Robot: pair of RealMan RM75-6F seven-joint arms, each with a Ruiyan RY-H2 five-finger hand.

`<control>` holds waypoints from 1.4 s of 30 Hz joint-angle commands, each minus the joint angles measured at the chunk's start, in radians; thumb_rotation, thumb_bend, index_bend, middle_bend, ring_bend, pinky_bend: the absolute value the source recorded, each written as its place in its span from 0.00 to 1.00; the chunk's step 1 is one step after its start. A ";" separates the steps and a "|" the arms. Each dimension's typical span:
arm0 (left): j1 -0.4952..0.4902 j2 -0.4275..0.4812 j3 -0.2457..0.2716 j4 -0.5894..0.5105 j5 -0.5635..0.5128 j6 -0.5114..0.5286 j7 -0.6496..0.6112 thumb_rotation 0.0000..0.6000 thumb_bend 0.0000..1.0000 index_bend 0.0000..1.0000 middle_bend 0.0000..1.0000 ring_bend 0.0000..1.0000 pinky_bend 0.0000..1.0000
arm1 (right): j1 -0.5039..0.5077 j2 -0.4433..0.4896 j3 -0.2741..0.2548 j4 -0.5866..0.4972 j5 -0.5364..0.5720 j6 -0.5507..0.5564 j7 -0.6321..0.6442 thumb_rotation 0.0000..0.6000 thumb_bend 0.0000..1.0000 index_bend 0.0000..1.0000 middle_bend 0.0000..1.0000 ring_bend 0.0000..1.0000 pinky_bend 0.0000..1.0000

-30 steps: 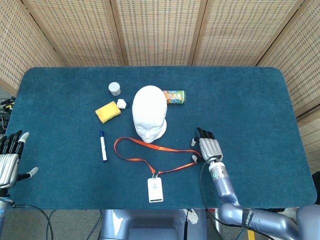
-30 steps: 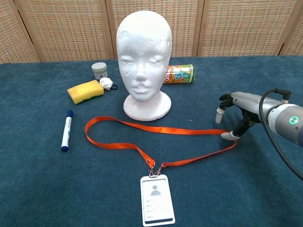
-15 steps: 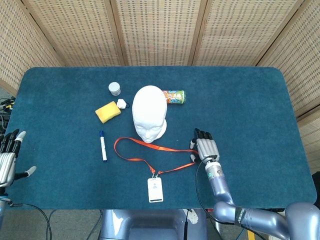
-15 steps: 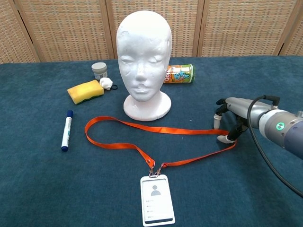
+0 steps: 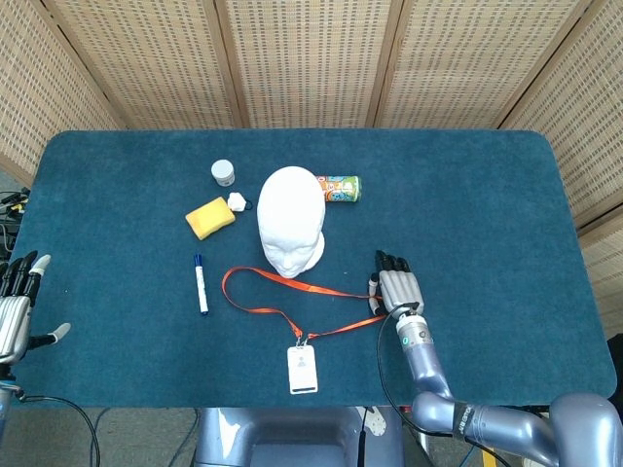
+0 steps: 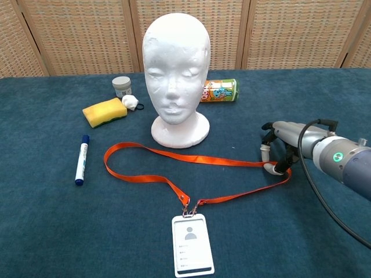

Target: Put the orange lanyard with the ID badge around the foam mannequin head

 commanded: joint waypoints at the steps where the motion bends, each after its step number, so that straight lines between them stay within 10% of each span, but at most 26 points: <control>1: -0.002 -0.001 0.000 0.002 -0.004 -0.006 -0.001 1.00 0.00 0.00 0.00 0.00 0.00 | -0.004 0.003 -0.003 -0.005 -0.017 0.009 0.006 1.00 0.48 0.65 0.00 0.00 0.02; 7: -0.040 -0.004 -0.029 0.001 -0.037 -0.054 0.007 1.00 0.00 0.00 0.00 0.00 0.00 | -0.027 0.037 -0.017 -0.038 -0.101 0.035 0.054 1.00 0.48 0.68 0.00 0.00 0.02; 16: -0.218 -0.023 -0.104 -0.003 -0.046 -0.246 0.005 1.00 0.08 0.26 0.00 0.00 0.00 | -0.051 0.074 -0.035 -0.072 -0.161 0.036 0.095 1.00 0.49 0.68 0.00 0.00 0.02; 42: -0.637 -0.498 -0.181 0.337 -0.324 -0.584 0.242 1.00 0.24 0.46 0.00 0.00 0.00 | -0.044 0.089 -0.010 -0.040 -0.185 -0.044 0.187 1.00 0.49 0.68 0.00 0.00 0.02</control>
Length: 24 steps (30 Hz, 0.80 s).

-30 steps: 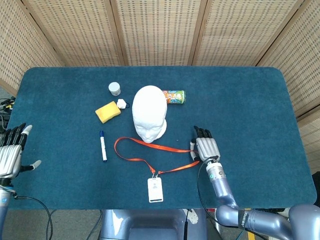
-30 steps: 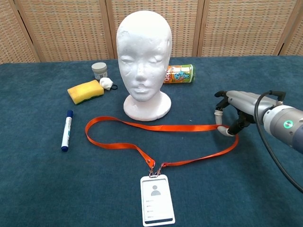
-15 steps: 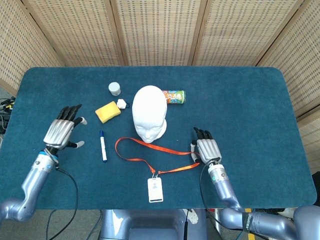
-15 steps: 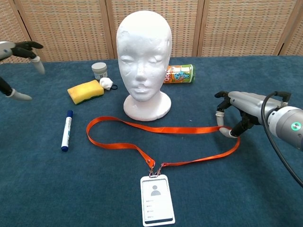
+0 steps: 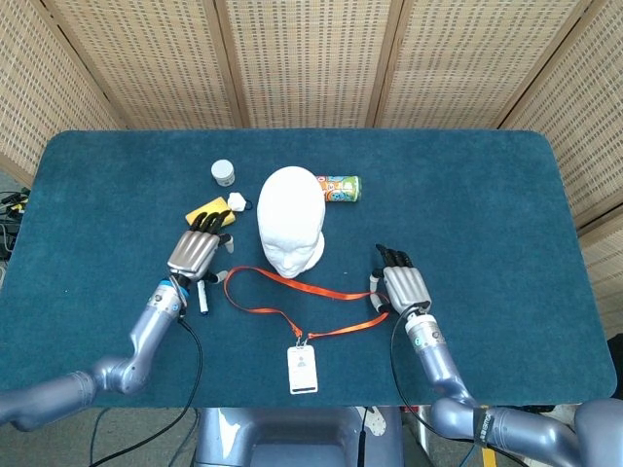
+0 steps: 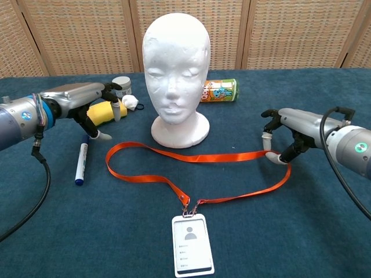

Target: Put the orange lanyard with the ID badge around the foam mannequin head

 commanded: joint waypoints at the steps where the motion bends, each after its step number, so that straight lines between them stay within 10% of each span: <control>1: -0.028 -0.037 -0.007 0.035 -0.045 -0.029 0.010 1.00 0.24 0.47 0.00 0.00 0.00 | 0.003 0.000 0.003 0.007 0.003 -0.010 0.006 1.00 0.49 0.68 0.00 0.00 0.02; 24: -0.125 -0.182 -0.005 0.200 -0.182 -0.088 0.040 1.00 0.36 0.59 0.00 0.00 0.00 | 0.015 -0.005 0.014 0.067 0.019 -0.063 0.054 1.00 0.49 0.69 0.00 0.00 0.02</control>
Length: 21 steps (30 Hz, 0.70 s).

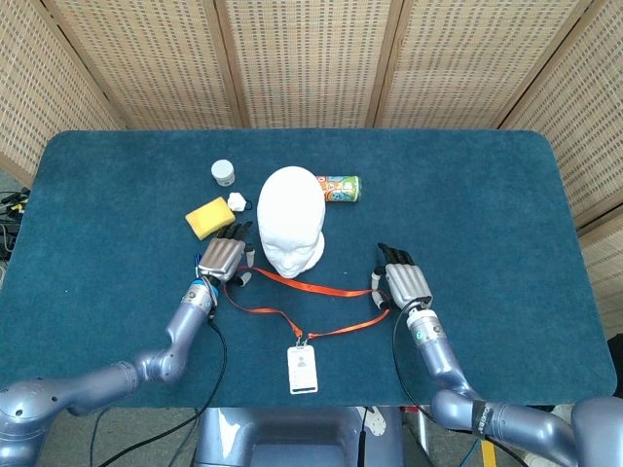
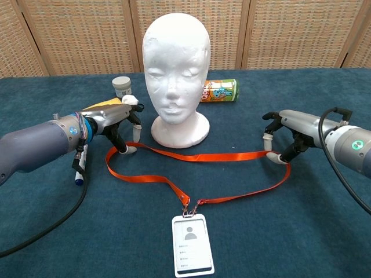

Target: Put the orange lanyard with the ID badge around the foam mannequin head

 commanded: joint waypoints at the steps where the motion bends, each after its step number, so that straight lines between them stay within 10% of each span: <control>1: -0.005 -0.006 0.001 0.007 -0.005 0.002 0.002 1.00 0.36 0.59 0.00 0.00 0.00 | 0.001 0.003 0.001 0.003 0.004 -0.004 0.001 1.00 0.49 0.69 0.00 0.00 0.02; 21: 0.017 0.011 0.014 -0.017 0.055 0.047 -0.087 1.00 0.51 0.81 0.00 0.00 0.00 | -0.015 0.031 -0.004 -0.033 -0.032 0.027 0.026 1.00 0.49 0.70 0.00 0.00 0.03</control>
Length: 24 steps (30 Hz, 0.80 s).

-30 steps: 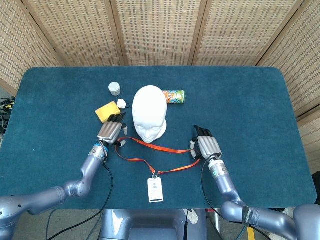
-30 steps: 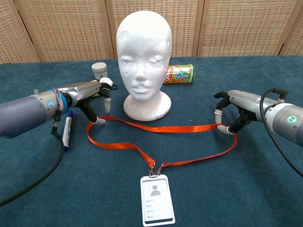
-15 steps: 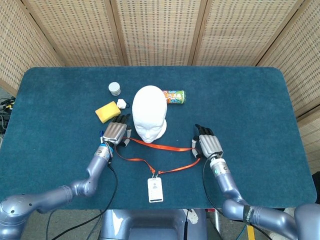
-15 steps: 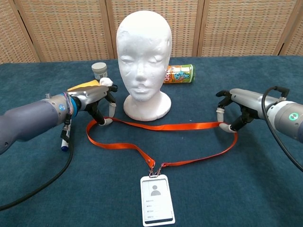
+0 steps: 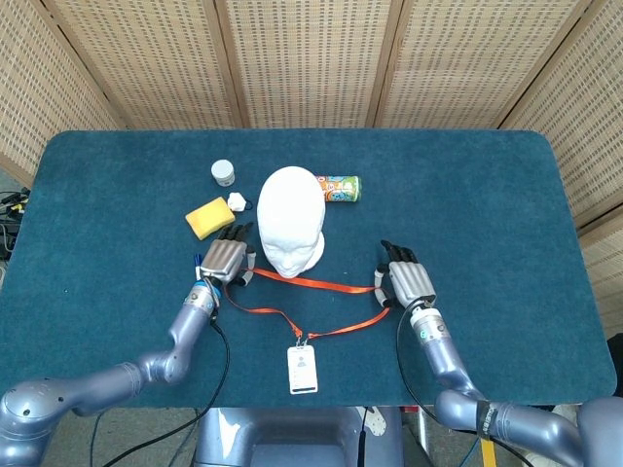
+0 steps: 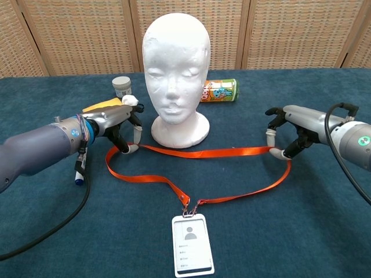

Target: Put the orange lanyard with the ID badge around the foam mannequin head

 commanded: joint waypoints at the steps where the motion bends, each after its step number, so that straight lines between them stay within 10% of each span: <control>1: 0.020 0.026 0.007 -0.030 0.052 0.031 -0.044 1.00 0.52 0.81 0.00 0.00 0.00 | -0.008 0.010 -0.002 -0.017 -0.013 0.011 0.007 1.00 0.49 0.70 0.00 0.00 0.03; 12: 0.159 0.148 0.140 -0.110 0.406 0.288 -0.327 1.00 0.61 0.85 0.00 0.00 0.00 | -0.059 0.076 -0.041 -0.153 -0.121 0.090 0.032 1.00 0.49 0.73 0.01 0.00 0.03; 24: 0.209 0.283 0.192 -0.268 0.542 0.387 -0.372 1.00 0.63 0.86 0.00 0.00 0.00 | -0.077 0.112 -0.062 -0.264 -0.214 0.137 0.021 1.00 0.49 0.74 0.01 0.00 0.03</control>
